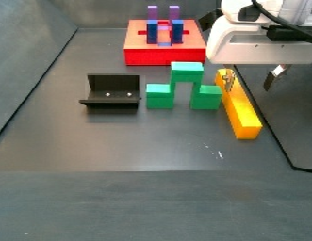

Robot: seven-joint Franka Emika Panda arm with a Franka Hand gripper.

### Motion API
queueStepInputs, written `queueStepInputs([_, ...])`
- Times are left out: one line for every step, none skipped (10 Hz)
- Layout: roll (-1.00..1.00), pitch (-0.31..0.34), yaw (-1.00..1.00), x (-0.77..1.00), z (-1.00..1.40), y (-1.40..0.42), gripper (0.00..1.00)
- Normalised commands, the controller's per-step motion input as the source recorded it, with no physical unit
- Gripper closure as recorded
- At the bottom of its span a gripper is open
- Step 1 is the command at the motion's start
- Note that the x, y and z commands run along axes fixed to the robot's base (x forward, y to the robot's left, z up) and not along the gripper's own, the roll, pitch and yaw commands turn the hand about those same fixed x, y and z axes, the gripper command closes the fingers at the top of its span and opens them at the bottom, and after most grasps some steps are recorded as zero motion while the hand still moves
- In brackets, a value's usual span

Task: Pick up the yellow object. Move up. Move to above the board. Insert the yellow object.
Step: Pick up the yellow object.

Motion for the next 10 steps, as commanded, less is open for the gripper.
queueStepInputs([0.0,0.0,0.0,0.09,0.0,0.03,0.0])
queueStepInputs([0.0,0.0,0.0,0.15,0.0,0.02,0.0])
queueStepInputs([0.0,0.0,0.0,0.15,-0.04,0.01,0.0])
queueStepInputs([0.05,0.0,0.0,0.09,-0.11,0.0,0.0])
queueStepInputs([0.05,0.0,0.0,0.05,-0.15,0.0,0.0])
queueStepInputs([0.06,0.0,0.0,0.03,-0.18,0.0,0.0])
queueStepInputs([0.06,0.0,0.0,0.02,-0.17,0.0,0.0])
queueStepInputs([0.06,0.0,0.0,0.02,-0.19,0.0,0.0])
queueStepInputs([0.05,0.0,0.0,0.06,-0.17,0.0,0.0])
queueStepInputs([0.0,0.0,0.0,0.23,-0.07,0.0,0.0])
